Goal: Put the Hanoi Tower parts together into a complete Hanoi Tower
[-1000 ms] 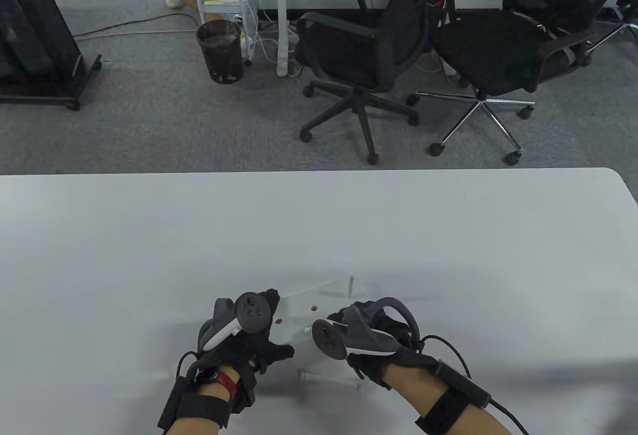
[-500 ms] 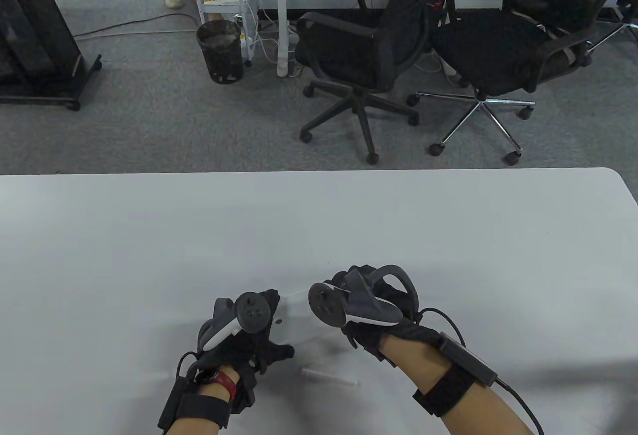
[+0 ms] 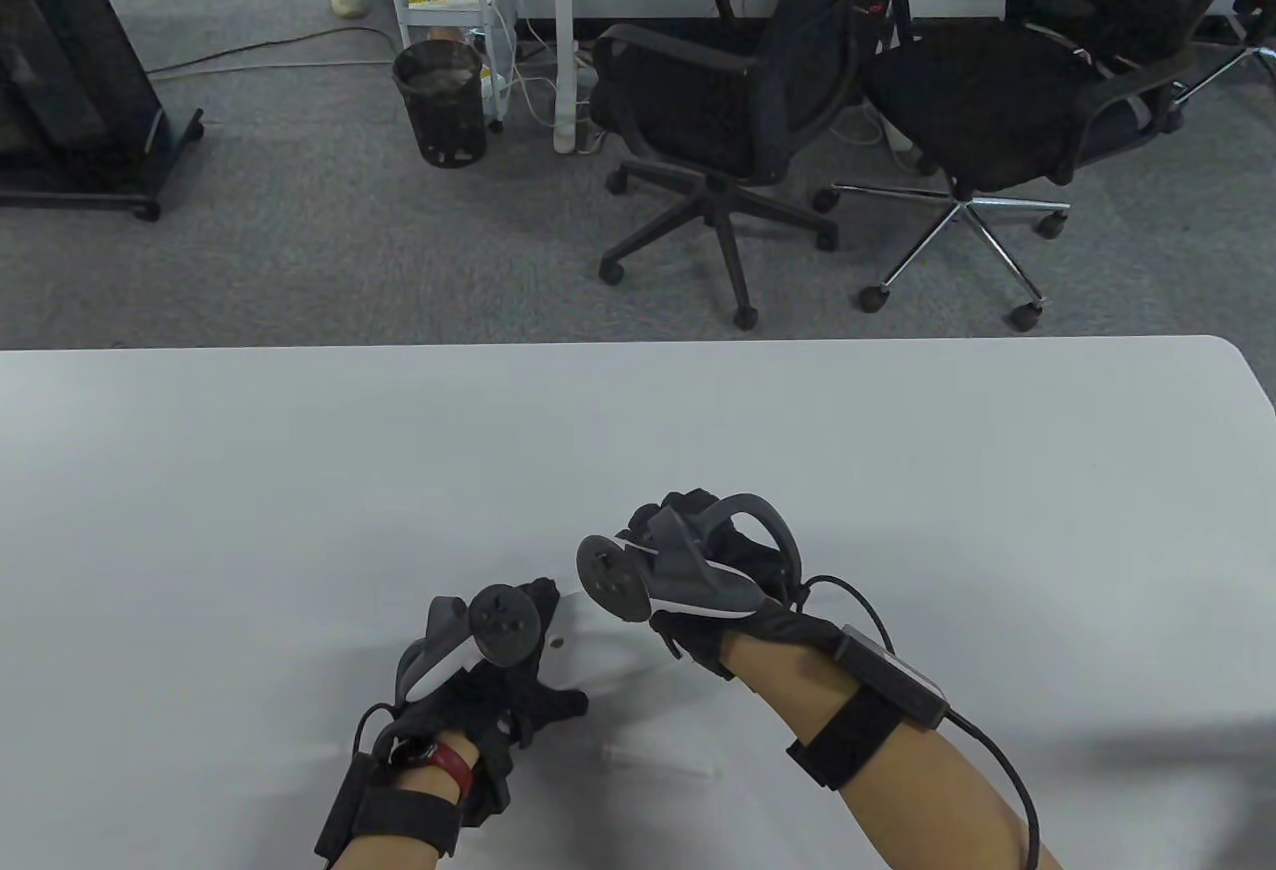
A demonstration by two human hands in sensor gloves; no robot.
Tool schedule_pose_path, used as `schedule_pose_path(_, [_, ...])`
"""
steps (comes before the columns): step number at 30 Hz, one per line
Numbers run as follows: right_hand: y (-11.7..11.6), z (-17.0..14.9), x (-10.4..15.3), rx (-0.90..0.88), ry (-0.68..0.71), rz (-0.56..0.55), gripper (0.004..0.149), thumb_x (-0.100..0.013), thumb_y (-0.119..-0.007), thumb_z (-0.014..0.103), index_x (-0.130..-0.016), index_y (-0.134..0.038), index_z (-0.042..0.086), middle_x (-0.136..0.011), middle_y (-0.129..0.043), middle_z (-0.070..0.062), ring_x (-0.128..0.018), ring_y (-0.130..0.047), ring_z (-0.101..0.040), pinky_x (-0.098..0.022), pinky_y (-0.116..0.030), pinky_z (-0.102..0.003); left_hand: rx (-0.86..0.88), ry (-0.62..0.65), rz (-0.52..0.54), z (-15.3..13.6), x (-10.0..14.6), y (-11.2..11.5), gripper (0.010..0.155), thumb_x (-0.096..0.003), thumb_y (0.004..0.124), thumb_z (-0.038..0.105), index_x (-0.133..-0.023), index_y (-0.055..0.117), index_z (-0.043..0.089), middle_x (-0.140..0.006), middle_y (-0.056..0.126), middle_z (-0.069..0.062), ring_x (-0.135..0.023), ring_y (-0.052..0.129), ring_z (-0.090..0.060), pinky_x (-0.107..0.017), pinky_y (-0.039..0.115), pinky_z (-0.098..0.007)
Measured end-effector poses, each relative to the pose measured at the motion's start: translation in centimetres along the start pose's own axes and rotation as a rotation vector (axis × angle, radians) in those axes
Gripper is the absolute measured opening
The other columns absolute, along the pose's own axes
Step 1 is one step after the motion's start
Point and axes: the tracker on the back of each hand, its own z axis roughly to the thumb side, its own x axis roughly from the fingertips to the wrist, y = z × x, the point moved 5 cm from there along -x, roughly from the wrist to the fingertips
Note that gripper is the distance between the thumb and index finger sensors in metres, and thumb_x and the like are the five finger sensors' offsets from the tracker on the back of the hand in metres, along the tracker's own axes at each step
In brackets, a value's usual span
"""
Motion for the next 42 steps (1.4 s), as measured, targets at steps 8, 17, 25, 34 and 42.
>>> schedule_pose_path(8, [-3.0,1.4,-0.6,0.056,0.034,0.028,0.044,-0.037,-0.080,0.031,-0.078,-0.083,0.016,-0.064,-0.090,-0.007,-0.063,-0.088,-0.033,-0.065,-0.066,-0.059,0.000,0.000,0.000,0.0,0.0,0.0,0.116,-0.0399,0.088,0.064,-0.105,-0.004,0.032,-0.116,0.008,-0.003,-0.111,0.010,-0.033,-0.078,0.014,-0.058])
schedule_pose_path(17, [-5.0,2.1,-1.5,0.075,0.043,0.053,0.043,-0.037,-0.080,0.031,-0.077,-0.083,0.016,-0.063,-0.090,-0.007,-0.062,-0.089,-0.033,-0.065,-0.065,-0.059,0.001,0.000,0.000,-0.1,-0.1,0.0,0.117,-0.0398,0.088,0.064,-0.105,-0.004,0.032,-0.116,0.008,-0.003,-0.111,0.010,-0.033,-0.078,0.014,-0.058])
schedule_pose_path(25, [-5.7,2.5,-2.0,0.102,0.032,0.052,0.044,-0.036,-0.080,0.032,-0.077,-0.084,0.017,-0.061,-0.091,-0.006,-0.060,-0.090,-0.032,-0.066,-0.065,-0.059,0.001,0.000,-0.001,-0.1,-0.1,0.1,0.116,-0.0401,0.088,0.063,-0.105,-0.004,0.032,-0.116,0.008,-0.003,-0.111,0.010,-0.033,-0.078,0.014,-0.058])
schedule_pose_path(34, [-5.8,2.1,-2.3,0.079,0.014,0.056,0.043,-0.036,-0.079,0.034,-0.074,-0.086,0.015,-0.054,-0.094,-0.006,-0.053,-0.093,-0.031,-0.064,-0.067,-0.058,0.001,0.000,-0.001,-0.1,-0.1,0.1,0.117,-0.0399,0.088,0.063,-0.105,-0.004,0.032,-0.116,0.008,-0.003,-0.111,0.010,-0.033,-0.078,0.014,-0.058])
schedule_pose_path(42, [-5.8,2.2,-2.3,0.075,0.013,0.037,0.044,-0.035,-0.080,0.036,-0.071,-0.089,0.014,-0.049,-0.097,-0.005,-0.048,-0.096,-0.030,-0.062,-0.070,-0.057,0.002,0.000,-0.002,-0.1,-0.2,0.1,0.116,-0.0400,0.088,0.064,-0.104,-0.004,0.032,-0.116,0.008,-0.003,-0.111,0.010,-0.033,-0.078,0.013,-0.058])
